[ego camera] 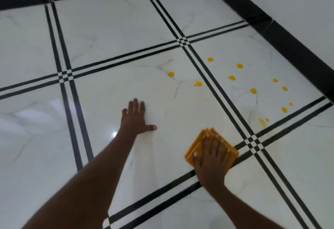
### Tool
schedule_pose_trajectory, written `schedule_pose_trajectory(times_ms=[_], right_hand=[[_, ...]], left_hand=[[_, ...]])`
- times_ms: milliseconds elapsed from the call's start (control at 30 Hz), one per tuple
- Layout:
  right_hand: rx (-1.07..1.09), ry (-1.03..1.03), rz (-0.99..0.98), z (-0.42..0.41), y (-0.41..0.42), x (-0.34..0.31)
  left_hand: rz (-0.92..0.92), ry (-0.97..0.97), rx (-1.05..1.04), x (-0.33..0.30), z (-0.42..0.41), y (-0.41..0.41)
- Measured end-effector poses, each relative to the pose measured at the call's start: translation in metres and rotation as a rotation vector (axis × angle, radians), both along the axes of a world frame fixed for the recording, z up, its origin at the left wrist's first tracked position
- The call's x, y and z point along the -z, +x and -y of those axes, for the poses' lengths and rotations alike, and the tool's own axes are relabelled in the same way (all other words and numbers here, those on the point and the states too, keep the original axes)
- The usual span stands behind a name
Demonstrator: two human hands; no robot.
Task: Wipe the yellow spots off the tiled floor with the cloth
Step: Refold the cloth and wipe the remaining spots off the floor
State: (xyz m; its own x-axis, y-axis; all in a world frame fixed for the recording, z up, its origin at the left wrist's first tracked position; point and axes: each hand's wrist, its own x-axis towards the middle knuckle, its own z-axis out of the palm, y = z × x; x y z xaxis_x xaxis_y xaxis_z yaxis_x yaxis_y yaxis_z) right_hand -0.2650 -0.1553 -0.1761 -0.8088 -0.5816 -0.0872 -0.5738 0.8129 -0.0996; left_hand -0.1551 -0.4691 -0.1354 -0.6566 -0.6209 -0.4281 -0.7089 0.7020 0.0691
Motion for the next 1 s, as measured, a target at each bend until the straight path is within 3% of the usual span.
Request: schedule_pose_trajectory(times_ms=[67,233,300,400,500,667,800,933,1000], right_hand=[[-0.114,0.012,-0.006,0.02,-0.005,-0.002],[-0.633,-0.119,-0.06,0.136,-0.074,0.013],[-0.692,-0.126,-0.109,0.194,-0.12,0.02],[-0.481,-0.081,-0.112,0.229,-0.192,0.023],[-0.308,-0.057,-0.143,0.196,-0.227,0.016],[0.12,-0.17,-0.094,0.143,-0.127,0.003],[-0.214,-0.167,-0.041,0.189,-0.059,0.003],[-0.667,-0.125,-0.059,0.296,-0.132,0.013],[-0.677,-0.092,-0.144,0.327,-0.183,0.017]], left_hand=[[0.006,-0.023,-0.003,0.002,-0.001,-0.001],[-0.031,-0.095,0.057,0.026,0.002,0.006],[-0.031,-0.119,0.068,0.028,0.004,0.006],[0.032,-0.094,0.076,0.026,0.003,0.002],[0.106,-0.058,0.043,0.024,0.002,-0.006],[0.045,0.016,-0.036,0.02,-0.002,-0.006],[-0.003,0.028,-0.027,0.02,-0.003,-0.001],[-0.049,0.021,-0.022,0.03,0.0,0.004],[-0.048,0.04,-0.026,0.035,0.001,0.007]])
